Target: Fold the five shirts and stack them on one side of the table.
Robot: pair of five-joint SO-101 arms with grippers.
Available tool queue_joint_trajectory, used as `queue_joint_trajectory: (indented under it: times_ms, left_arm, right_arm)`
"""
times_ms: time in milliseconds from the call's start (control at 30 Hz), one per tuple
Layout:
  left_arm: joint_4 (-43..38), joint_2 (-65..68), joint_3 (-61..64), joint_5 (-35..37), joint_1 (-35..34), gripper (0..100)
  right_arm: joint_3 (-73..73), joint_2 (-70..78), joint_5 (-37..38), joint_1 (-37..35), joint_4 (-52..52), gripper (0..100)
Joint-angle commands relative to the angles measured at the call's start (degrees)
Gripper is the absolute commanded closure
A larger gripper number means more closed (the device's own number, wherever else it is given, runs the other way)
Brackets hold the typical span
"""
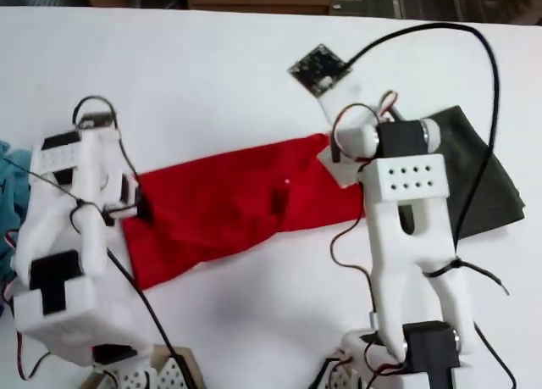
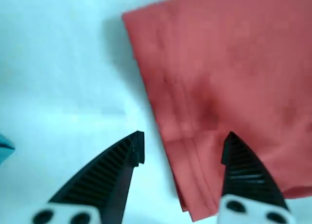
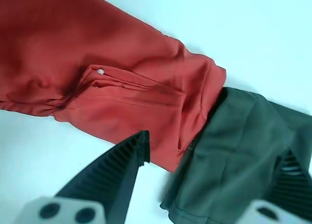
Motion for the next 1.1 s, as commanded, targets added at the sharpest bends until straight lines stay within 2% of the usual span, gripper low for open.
queue_joint_trajectory:
  times_ms: [0, 367, 467, 867, 967, 1067]
  left_arm:
    - [1.49, -4.48, -1.19, 0.53, 1.23, 72]
    - [-2.64, -2.20, 3.38, 2.20, -0.26, 72]
    - [-4.84, -1.76, 4.00, 4.75, -1.49, 72]
    - [-14.68, -1.76, 13.23, 5.54, -1.58, 72]
    - [-15.12, -1.76, 14.64, 9.32, -1.93, 72]
    - [-14.86, -1.67, 14.02, 9.49, -1.58, 72]
  right_arm:
    - [-0.53, -2.42, 0.18, -1.01, -0.75, 60.5]
    - [-0.44, -2.51, 0.44, 1.36, -0.48, 60.5]
    - [-0.44, -2.51, 0.44, 1.45, -0.48, 60.5]
    - [-0.44, -2.77, 0.53, 1.27, -0.48, 60.5]
    - [-0.44, -2.77, 0.53, 1.54, -0.40, 60.5]
    - [-0.26, -2.86, 0.35, 1.54, -0.31, 60.5]
